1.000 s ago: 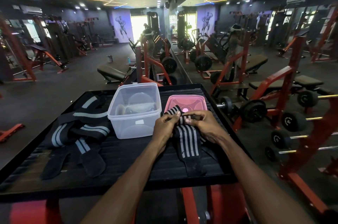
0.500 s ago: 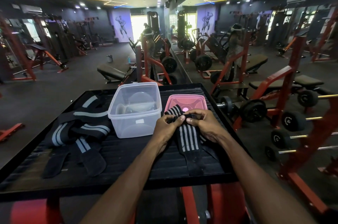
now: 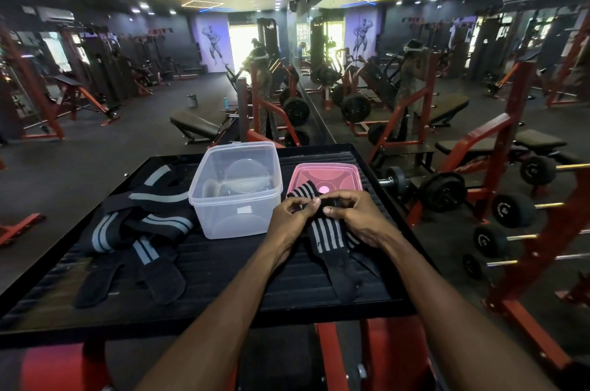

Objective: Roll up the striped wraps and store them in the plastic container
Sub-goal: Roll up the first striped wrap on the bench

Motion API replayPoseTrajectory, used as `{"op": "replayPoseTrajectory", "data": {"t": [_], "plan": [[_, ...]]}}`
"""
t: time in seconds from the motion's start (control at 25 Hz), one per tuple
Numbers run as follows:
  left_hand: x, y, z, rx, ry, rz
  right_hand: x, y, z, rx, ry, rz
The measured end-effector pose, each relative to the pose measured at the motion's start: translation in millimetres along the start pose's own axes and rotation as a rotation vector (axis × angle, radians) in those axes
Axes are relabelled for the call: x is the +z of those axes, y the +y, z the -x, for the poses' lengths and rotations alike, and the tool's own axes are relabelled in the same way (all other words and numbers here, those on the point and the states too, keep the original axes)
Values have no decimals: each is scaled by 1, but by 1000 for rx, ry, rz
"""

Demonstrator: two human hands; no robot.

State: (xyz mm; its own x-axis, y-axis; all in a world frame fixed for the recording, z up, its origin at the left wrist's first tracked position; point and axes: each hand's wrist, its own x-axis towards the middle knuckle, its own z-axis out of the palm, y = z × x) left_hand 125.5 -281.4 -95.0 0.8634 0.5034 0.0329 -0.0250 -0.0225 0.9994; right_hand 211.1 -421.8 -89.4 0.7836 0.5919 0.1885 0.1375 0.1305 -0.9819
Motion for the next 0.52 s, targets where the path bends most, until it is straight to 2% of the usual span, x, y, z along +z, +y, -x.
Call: {"op": "replayPoseTrajectory", "data": {"t": [0.12, 0.24, 0.36, 0.52], "plan": [[0, -2, -2, -83, -48, 22, 1, -2, 0, 6, -12, -10], [-1, -3, -1, 32, -10, -35, -1, 3, -4, 56, 6, -90], [0, -4, -2, 82, 24, -97, -1, 5, -4, 138, 32, -29], [3, 0, 1, -12, 27, -31, 0, 4, -3, -5, 74, 108]]}}
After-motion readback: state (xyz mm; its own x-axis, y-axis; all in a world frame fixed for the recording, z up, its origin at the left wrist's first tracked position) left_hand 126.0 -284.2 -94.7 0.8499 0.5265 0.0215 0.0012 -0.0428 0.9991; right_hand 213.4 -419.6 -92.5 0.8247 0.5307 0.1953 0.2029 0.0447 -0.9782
